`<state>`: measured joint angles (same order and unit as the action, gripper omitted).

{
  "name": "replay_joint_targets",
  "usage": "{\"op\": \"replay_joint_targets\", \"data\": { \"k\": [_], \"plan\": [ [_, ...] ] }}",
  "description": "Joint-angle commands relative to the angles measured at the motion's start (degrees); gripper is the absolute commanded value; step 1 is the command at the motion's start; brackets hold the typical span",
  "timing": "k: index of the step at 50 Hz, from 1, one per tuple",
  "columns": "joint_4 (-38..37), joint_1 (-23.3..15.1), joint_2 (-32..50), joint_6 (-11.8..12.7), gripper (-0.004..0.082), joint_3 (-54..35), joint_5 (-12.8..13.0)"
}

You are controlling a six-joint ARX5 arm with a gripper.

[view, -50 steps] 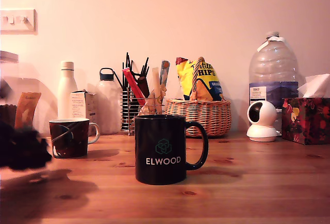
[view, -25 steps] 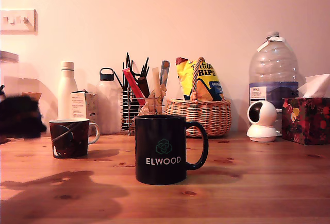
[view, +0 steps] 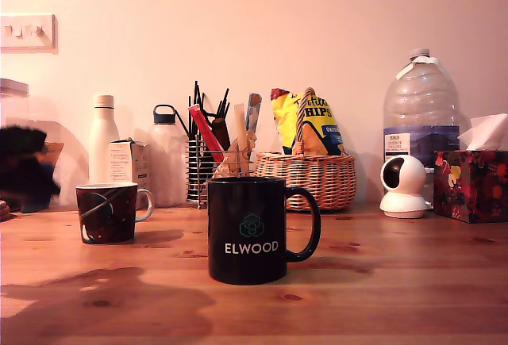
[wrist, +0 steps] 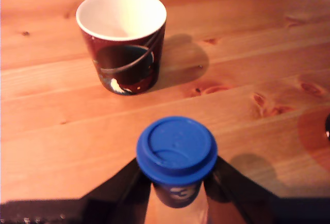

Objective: Pick up the coffee capsules from the table one by one and drop them inside the nearest coffee cup

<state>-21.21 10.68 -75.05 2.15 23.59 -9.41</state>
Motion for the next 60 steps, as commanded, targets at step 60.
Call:
{"op": "replay_joint_targets", "data": {
  "k": [60],
  "plan": [
    [48.0, -1.6, -25.4, -1.1, 0.0074, 55.6, 0.9]
  ]
}}
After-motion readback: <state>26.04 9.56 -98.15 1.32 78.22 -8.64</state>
